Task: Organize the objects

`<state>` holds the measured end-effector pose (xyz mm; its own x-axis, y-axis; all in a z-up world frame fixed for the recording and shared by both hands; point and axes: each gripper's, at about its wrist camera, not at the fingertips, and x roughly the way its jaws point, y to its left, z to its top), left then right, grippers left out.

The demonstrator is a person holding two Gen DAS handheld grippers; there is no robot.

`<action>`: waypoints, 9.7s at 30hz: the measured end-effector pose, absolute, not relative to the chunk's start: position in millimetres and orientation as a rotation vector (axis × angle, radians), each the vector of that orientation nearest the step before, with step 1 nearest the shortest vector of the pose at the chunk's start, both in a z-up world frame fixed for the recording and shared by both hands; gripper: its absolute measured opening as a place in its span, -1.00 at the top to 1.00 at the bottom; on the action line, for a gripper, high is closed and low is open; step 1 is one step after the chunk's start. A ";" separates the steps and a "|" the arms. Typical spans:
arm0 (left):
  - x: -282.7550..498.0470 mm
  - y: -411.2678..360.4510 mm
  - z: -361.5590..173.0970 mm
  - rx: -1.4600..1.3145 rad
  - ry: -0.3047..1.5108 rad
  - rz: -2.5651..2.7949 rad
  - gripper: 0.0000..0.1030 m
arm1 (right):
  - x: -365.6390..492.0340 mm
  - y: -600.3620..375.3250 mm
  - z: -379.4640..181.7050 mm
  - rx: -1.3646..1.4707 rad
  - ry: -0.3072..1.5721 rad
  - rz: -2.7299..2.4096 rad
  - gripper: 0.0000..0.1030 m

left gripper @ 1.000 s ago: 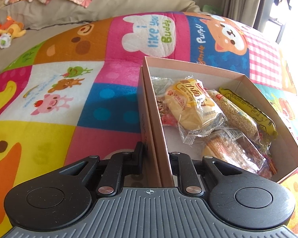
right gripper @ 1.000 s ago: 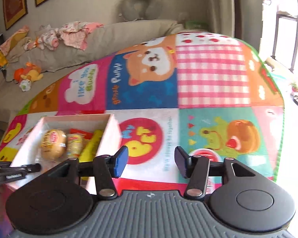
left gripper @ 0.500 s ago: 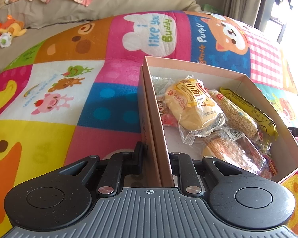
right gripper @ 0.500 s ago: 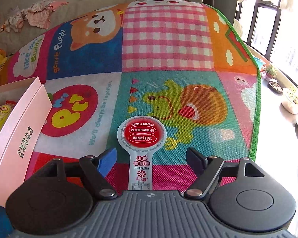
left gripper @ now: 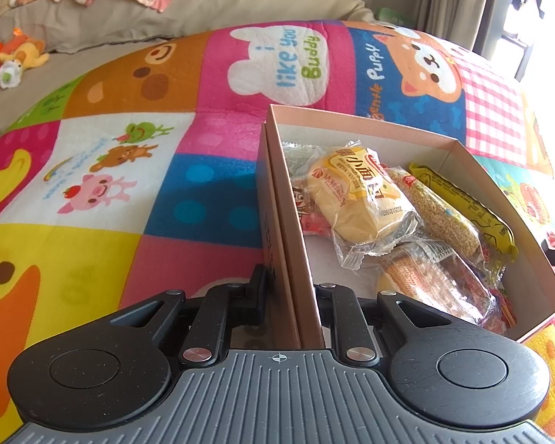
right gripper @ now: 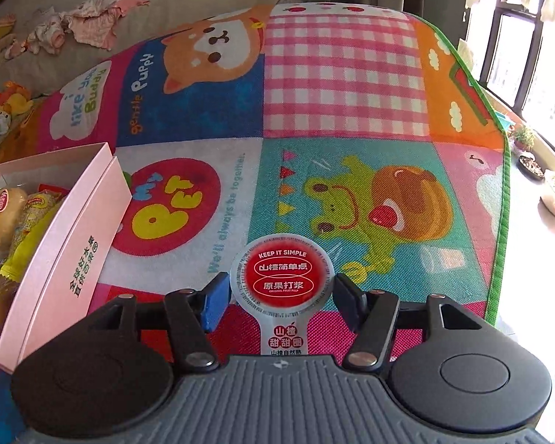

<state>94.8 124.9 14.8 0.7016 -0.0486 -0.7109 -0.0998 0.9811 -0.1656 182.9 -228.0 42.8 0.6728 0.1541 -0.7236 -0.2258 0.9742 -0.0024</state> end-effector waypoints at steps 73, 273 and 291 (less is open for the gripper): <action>90.5 129.7 13.7 -0.239 0.764 0.013 0.63 | 103.1 -63.0 72.0 -0.355 0.736 0.539 0.39; -12.1 -0.3 -1.7 -0.004 0.636 -0.017 -0.13 | 28.1 -170.0 5.8 -0.055 0.683 0.169 -1.00; -11.8 -0.5 -1.6 -0.007 0.636 -0.020 -0.11 | 28.0 -169.5 5.2 -0.055 0.683 0.169 -1.00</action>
